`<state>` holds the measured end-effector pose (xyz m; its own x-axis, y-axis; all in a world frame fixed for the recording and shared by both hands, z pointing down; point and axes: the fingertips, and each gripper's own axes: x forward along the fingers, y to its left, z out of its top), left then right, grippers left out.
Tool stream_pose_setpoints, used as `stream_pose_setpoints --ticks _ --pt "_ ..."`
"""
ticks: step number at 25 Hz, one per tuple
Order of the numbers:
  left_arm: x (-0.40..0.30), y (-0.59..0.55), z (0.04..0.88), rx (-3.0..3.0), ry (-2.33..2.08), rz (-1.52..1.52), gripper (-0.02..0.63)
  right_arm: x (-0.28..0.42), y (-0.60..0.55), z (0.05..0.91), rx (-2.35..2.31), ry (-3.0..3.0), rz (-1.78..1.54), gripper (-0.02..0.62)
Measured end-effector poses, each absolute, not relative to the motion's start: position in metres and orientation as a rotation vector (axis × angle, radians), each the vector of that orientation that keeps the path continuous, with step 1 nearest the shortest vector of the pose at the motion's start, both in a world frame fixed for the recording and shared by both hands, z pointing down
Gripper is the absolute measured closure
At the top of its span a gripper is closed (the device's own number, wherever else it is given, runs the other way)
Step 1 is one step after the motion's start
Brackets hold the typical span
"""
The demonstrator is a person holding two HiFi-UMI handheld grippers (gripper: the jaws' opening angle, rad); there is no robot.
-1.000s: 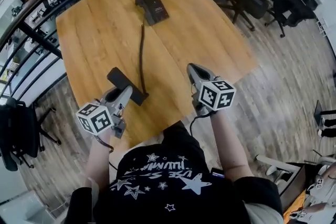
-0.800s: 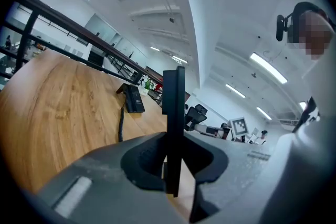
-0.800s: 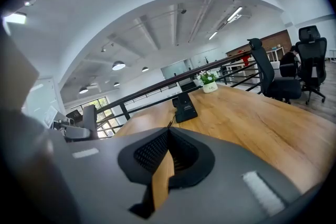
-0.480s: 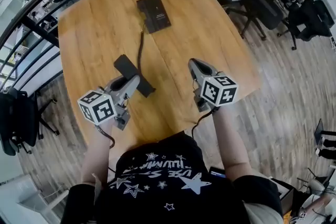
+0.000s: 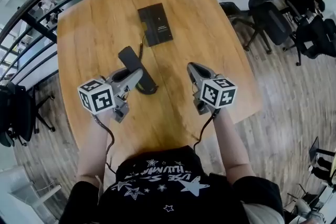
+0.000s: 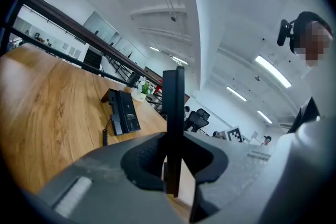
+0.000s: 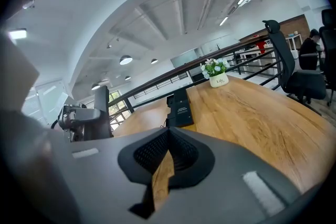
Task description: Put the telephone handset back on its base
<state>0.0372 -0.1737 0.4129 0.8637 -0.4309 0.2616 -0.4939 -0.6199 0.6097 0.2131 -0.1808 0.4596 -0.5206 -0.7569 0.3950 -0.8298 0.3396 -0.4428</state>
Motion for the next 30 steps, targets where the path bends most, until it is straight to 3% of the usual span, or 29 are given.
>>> stream_pose_setpoints --ticks 30 --pt "0.082 -0.372 0.462 2.405 -0.373 0.274 0.522 0.215 -0.292 0.514 1.305 -2.461 1.020 0.596"
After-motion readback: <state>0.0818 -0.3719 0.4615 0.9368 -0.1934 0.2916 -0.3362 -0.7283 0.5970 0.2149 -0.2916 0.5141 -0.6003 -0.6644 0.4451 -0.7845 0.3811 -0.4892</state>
